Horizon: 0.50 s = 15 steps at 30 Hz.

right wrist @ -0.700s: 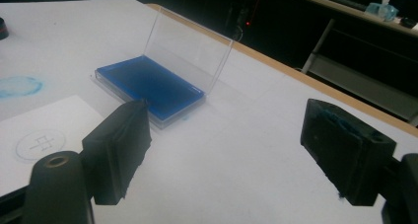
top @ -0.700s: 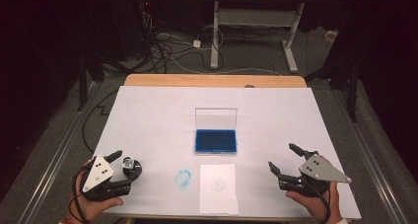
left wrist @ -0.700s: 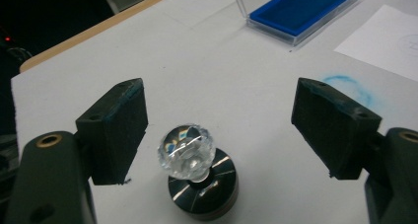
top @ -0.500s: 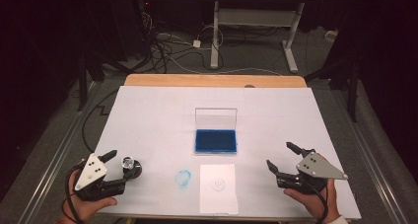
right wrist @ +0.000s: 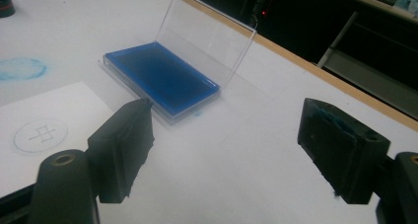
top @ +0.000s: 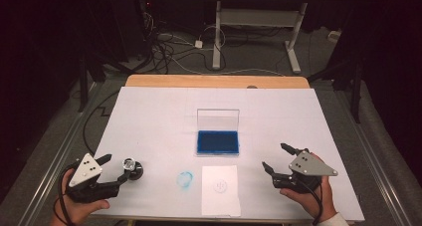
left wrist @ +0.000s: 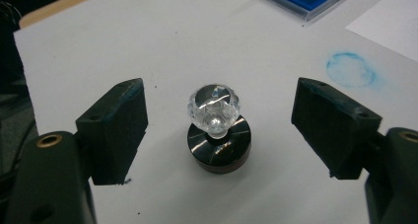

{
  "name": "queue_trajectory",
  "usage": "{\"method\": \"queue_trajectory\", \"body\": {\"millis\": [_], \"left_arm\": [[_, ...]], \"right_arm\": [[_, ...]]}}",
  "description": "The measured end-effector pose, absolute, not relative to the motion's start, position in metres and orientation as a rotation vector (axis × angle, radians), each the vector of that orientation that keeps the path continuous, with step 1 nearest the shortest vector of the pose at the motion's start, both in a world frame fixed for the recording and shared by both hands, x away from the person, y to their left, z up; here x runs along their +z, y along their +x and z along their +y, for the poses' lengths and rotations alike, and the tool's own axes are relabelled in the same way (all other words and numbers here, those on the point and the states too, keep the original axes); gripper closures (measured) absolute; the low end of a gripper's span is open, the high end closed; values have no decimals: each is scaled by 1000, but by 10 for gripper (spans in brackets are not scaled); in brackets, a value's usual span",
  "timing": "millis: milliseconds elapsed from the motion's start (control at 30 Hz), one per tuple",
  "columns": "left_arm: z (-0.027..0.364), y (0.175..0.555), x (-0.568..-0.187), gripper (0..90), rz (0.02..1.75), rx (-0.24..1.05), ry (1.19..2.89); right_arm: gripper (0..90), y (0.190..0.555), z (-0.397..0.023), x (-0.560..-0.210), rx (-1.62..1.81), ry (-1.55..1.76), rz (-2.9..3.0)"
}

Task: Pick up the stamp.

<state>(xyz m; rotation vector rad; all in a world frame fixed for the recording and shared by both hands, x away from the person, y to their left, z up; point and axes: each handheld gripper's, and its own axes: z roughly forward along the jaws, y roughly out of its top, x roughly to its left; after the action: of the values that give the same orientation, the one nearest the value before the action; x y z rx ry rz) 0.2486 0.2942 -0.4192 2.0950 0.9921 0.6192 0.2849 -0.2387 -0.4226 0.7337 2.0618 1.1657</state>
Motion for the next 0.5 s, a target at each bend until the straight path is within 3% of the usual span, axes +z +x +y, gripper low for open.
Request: {"method": "queue_trajectory", "body": {"millis": [333, 500], "left_arm": [[282, 278, -423, 228, 1052, 495, 2180], [282, 295, -432, 286, 1079, 413, 2252]], "right_arm": [[227, 289, -237, -428, 1125, 735, 2100], [228, 289, -234, -429, 1111, 721, 2116]]}}
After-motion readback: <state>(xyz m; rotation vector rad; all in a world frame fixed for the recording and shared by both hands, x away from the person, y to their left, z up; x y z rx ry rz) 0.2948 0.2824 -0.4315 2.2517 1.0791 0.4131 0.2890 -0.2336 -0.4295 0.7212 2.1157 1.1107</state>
